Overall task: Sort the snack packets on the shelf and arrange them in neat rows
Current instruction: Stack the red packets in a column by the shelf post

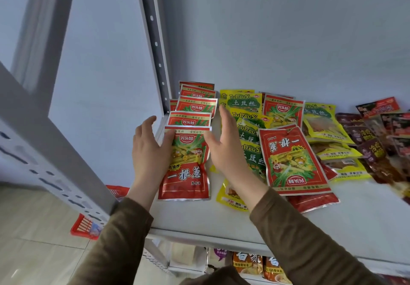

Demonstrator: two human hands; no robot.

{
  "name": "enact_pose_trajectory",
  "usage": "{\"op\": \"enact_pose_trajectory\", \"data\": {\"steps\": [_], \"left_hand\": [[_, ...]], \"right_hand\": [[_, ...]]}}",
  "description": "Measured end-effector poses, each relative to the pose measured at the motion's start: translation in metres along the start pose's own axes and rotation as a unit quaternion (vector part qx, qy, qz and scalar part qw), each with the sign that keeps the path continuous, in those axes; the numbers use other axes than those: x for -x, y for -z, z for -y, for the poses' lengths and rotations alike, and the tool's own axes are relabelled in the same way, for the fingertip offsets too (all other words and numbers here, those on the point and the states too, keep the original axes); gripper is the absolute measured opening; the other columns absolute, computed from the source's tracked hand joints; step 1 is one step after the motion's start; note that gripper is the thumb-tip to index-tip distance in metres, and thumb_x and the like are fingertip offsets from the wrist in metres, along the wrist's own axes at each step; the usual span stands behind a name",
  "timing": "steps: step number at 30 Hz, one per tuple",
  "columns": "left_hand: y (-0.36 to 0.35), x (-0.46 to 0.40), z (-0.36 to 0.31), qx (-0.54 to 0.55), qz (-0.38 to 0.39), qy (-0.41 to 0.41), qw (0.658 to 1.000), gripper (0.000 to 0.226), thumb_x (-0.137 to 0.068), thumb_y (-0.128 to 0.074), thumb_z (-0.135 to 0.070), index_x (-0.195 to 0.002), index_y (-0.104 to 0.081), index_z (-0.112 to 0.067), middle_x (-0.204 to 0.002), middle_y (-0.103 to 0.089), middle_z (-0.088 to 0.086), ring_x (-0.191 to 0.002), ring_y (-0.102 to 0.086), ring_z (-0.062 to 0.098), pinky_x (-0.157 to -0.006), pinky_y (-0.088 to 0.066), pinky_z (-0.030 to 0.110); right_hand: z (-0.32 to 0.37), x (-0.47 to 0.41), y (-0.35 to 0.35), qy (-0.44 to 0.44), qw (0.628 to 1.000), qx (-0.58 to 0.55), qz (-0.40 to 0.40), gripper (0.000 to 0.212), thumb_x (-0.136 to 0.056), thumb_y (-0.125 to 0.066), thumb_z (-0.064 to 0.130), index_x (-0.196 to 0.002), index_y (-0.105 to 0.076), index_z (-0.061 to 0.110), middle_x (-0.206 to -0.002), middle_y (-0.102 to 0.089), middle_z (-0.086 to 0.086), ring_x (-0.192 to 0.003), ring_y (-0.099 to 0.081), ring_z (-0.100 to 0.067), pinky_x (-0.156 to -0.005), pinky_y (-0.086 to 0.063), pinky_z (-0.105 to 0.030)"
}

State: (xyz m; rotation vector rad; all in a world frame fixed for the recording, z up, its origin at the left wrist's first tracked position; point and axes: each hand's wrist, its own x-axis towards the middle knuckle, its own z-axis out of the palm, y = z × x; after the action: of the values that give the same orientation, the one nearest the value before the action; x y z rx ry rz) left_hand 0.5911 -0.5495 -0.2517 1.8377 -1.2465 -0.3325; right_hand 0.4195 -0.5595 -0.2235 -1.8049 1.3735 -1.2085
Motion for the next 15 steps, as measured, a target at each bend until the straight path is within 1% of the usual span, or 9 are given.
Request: {"op": "enact_pose_trajectory", "data": {"steps": [1, 2, 3, 4, 6, 9, 11, 13, 15], "left_hand": [[0.000, -0.001, 0.000, -0.014, 0.017, 0.007, 1.000, 0.070, -0.095, -0.051, -0.067, -0.154, -0.027, -0.038, -0.161, -0.037, -0.002, -0.141, -0.047, 0.024, -0.105, -0.049, 0.056], [-0.001, -0.003, -0.002, -0.029, 0.045, 0.020, 0.998, 0.079, -0.094, -0.047, -0.072, -0.159, -0.019, -0.038, -0.167, -0.030, -0.001, -0.145, -0.043, 0.027, -0.108, -0.046, 0.058], [-0.001, -0.004, -0.006, -0.031, 0.080, 0.040, 0.995, 0.085, -0.092, -0.044, -0.075, -0.161, -0.013, -0.037, -0.168, -0.027, 0.000, -0.145, -0.044, 0.029, -0.109, -0.045, 0.059], [-0.002, -0.006, -0.011, -0.010, 0.116, 0.066, 0.991, 0.089, -0.091, -0.043, -0.076, -0.162, -0.009, -0.036, -0.167, -0.032, 0.002, -0.140, -0.050, 0.030, -0.107, -0.048, 0.059], [-0.002, -0.008, -0.020, 0.066, 0.165, 0.108, 0.978, 0.079, -0.095, -0.048, -0.070, -0.160, -0.020, -0.035, -0.149, -0.055, 0.003, -0.115, -0.069, 0.026, -0.097, -0.057, 0.054], [0.000, -0.005, -0.021, 0.087, 0.199, 0.106, 0.970, 0.049, -0.096, -0.057, -0.060, -0.135, -0.050, -0.031, -0.117, -0.073, -0.001, -0.089, -0.076, 0.019, -0.086, -0.062, 0.049], [0.001, -0.003, -0.018, 0.078, 0.191, 0.110, 0.972, 0.044, -0.095, -0.062, -0.058, -0.128, -0.053, -0.029, -0.111, -0.074, -0.004, -0.087, -0.076, 0.018, -0.084, -0.063, 0.048], [0.001, -0.004, -0.017, 0.072, 0.183, 0.119, 0.973, 0.044, -0.093, -0.066, -0.054, -0.126, -0.052, -0.028, -0.112, -0.073, -0.004, -0.087, -0.076, 0.018, -0.083, -0.063, 0.046], [0.000, -0.006, -0.018, 0.071, 0.179, 0.134, 0.972, 0.049, -0.091, -0.070, -0.053, -0.125, -0.048, -0.025, -0.112, -0.072, -0.002, -0.085, -0.076, 0.019, -0.081, -0.064, 0.047]], "right_hand": [[0.003, 0.001, -0.003, -0.033, 0.998, -0.060, 0.005, 0.062, -0.104, -0.054, 0.023, -0.156, -0.022, 0.027, -0.134, -0.031, 0.031, -0.126, -0.029, 0.021, -0.102, -0.029, -0.002], [0.007, 0.000, -0.006, -0.075, 0.989, -0.123, 0.013, 0.058, -0.104, -0.054, 0.025, -0.153, -0.023, 0.033, -0.130, -0.032, 0.036, -0.124, -0.037, 0.017, -0.102, -0.037, -0.009], [0.010, -0.001, -0.010, -0.120, 0.975, -0.188, 0.017, 0.052, -0.104, -0.055, 0.024, -0.147, -0.027, 0.037, -0.125, -0.042, 0.035, -0.119, -0.050, 0.009, -0.097, -0.048, -0.020], [0.012, -0.004, -0.013, -0.166, 0.955, -0.245, 0.015, 0.045, -0.103, -0.057, 0.022, -0.138, -0.033, 0.037, -0.120, -0.055, 0.026, -0.109, -0.062, -0.001, -0.087, -0.056, -0.026], [0.017, -0.011, -0.019, -0.222, 0.930, -0.292, 0.006, 0.039, -0.100, -0.060, 0.017, -0.133, -0.043, 0.027, -0.114, -0.068, 0.005, -0.096, -0.073, -0.014, -0.076, -0.062, -0.033], [0.018, -0.013, -0.023, -0.239, 0.926, -0.291, 0.023, 0.040, -0.100, -0.060, 0.015, -0.136, -0.049, 0.027, -0.118, -0.070, -0.001, -0.104, -0.071, -0.020, -0.090, -0.060, -0.046], [0.014, -0.012, -0.023, -0.246, 0.927, -0.280, 0.040, 0.040, -0.099, -0.061, 0.018, -0.136, -0.050, 0.028, -0.119, -0.069, 0.000, -0.105, -0.070, -0.020, -0.092, -0.059, -0.047], [0.008, -0.011, -0.023, -0.248, 0.928, -0.275, 0.046, 0.042, -0.098, -0.063, 0.018, -0.137, -0.049, 0.025, -0.118, -0.070, 0.000, -0.103, -0.071, -0.019, -0.088, -0.060, -0.042], [0.005, -0.012, -0.023, -0.256, 0.924, -0.281, 0.040, 0.040, -0.097, -0.064, 0.018, -0.135, -0.050, 0.022, -0.115, -0.070, 0.000, -0.097, -0.071, -0.016, -0.071, -0.061, -0.027]]}}
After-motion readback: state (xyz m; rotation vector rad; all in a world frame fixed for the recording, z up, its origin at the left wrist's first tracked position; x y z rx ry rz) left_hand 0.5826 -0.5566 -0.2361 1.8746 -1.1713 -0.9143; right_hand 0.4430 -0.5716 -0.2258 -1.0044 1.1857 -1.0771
